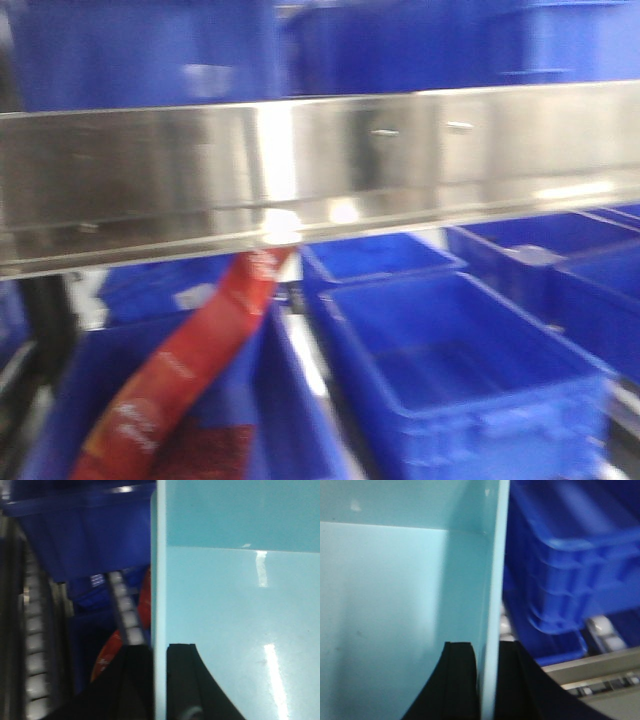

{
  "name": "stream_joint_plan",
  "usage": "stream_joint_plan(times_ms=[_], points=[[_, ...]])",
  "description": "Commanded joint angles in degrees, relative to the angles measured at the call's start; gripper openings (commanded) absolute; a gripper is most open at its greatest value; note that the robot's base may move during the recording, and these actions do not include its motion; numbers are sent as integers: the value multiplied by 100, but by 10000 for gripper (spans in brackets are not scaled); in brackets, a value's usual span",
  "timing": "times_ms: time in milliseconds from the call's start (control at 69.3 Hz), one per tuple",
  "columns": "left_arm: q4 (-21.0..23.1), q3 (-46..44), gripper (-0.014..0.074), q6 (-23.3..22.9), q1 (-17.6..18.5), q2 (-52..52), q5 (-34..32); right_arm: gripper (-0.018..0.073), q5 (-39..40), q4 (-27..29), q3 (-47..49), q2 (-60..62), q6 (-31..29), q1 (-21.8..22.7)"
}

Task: Move two blue bins to right shelf middle
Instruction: 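Approach the other shelf of blue bins with the held bin, then raise the held teal bin above the shelf's steel lip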

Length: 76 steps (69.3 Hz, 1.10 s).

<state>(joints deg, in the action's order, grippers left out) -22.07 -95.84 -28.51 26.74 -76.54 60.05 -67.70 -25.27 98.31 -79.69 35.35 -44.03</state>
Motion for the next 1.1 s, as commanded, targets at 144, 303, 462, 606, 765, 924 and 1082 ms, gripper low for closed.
stream_joint_plan(times_ms=[144, 303, 462, 606, 765, 924, 1082], points=[[346, -98, -111, -4, 51, 52, -703, -162, 987, 324, 107, 57, -63, -67], [346, -98, -111, -4, 51, 52, -703, -162, 987, 324, 107, 57, -63, -67], [346, -98, -111, -4, 51, 52, -703, -162, 987, 324, 107, 57, -63, -67], [346, -98, -111, -4, 51, 52, -703, -162, 987, 324, 107, 57, -63, -67], [346, -98, -111, -4, 51, 52, -703, -162, 987, 324, 107, 57, -63, -67], [346, -98, -111, -4, 51, 52, -703, -162, 987, 324, 107, 57, -63, -67], [302, -98, -111, -4, 51, 52, -703, -162, 999, 324, 107, 57, -63, -67]])
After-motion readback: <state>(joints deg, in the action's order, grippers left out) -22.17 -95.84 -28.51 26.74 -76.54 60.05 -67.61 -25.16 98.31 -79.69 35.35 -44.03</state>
